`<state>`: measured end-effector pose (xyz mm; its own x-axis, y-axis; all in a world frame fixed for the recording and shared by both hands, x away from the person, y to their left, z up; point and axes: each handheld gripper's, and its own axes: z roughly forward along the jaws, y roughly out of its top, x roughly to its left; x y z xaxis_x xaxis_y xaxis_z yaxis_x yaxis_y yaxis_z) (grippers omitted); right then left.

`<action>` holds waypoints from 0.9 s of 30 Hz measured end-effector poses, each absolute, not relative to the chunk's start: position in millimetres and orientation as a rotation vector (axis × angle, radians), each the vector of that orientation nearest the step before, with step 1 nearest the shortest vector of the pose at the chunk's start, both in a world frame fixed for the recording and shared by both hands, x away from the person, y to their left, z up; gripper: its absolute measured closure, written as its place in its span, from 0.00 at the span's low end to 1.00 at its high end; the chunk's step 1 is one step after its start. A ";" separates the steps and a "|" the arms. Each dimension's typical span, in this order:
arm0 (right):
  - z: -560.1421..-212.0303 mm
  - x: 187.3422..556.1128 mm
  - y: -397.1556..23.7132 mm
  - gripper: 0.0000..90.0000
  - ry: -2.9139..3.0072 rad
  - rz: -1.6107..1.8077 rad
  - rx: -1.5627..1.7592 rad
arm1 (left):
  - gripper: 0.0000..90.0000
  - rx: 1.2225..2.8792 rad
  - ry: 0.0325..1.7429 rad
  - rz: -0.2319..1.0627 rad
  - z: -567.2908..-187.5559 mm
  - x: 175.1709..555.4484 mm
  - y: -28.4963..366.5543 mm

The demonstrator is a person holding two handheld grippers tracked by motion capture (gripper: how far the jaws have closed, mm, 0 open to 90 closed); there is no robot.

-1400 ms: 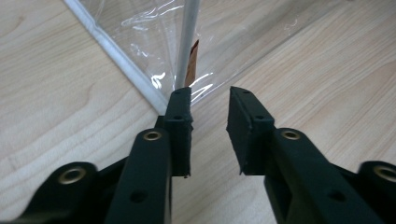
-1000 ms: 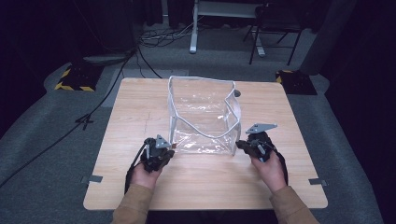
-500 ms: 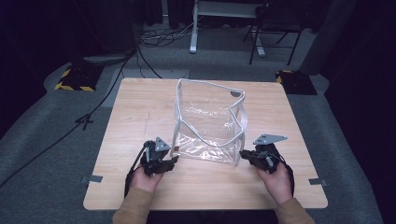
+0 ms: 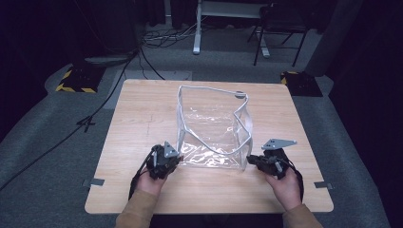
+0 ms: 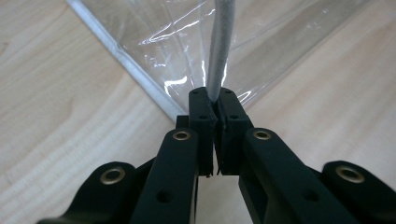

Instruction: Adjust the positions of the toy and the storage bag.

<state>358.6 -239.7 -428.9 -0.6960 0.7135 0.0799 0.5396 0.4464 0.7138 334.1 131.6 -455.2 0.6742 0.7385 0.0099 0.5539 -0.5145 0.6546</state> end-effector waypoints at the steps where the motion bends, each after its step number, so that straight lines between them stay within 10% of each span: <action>1: -429.0 353.4 -240.6 0.96 2.471 1.093 1.084 | 0.97 2.250 0.973 0.366 -455.8 328.4 133.6; 27: -425.4 248.9 -278.0 0.95 2.545 1.181 1.040 | 0.96 2.288 0.818 0.235 -456.5 228.5 126.1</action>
<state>248.9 -278.0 -425.4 -0.7486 0.6465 0.1468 0.5295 0.4499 0.7192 228.5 126.1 -456.5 0.7855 0.6163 -0.0563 0.4920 -0.5668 0.6608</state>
